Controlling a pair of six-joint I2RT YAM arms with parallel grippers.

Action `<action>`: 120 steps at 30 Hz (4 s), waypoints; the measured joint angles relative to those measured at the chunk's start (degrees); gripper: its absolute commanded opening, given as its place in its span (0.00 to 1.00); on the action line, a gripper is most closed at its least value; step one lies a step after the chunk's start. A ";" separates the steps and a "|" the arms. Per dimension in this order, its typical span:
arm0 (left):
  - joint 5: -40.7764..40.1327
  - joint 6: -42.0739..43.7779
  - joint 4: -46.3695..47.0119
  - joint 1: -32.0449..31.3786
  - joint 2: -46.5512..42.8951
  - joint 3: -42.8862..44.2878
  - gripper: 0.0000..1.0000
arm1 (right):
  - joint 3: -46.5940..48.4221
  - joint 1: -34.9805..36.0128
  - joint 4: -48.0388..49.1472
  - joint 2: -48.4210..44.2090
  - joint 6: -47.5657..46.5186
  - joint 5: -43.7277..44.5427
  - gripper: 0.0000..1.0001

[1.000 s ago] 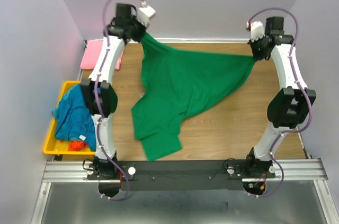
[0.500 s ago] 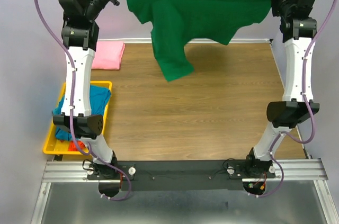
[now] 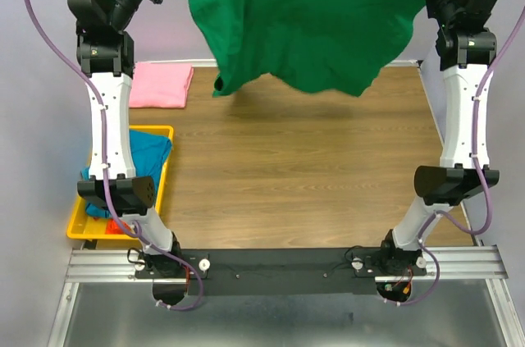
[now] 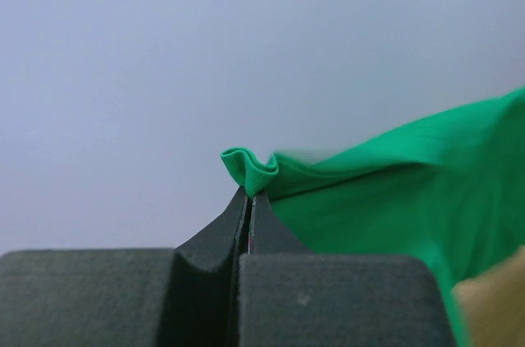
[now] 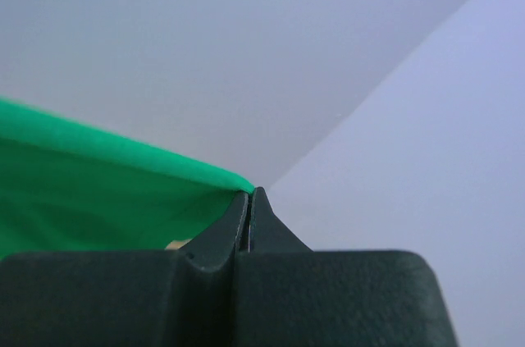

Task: Fold and stack the t-shirts
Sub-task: Flatten the tshirt out

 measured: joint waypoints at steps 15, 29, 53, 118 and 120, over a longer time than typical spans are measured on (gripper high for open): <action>1.46 -2.58 6.47 -0.17 -6.05 -5.20 0.00 | 5.95 -0.35 5.86 -0.15 -0.13 0.37 0.01; 2.10 6.56 15.65 -0.07 -48.85 -38.14 0.00 | -19.23 -0.37 11.72 -33.66 -2.78 0.11 0.01; 3.26 22.71 -1.31 0.17 -66.38 -59.54 0.00 | -58.42 -0.63 13.90 -53.37 -11.91 -4.46 0.01; -11.69 24.79 -24.63 -9.44 2.05 -52.83 0.69 | -59.63 -3.82 -11.80 -3.13 8.09 -13.92 0.44; -11.69 24.76 -24.63 -9.44 2.67 -52.83 0.69 | -59.69 -3.85 -11.98 -1.73 8.09 -13.99 0.44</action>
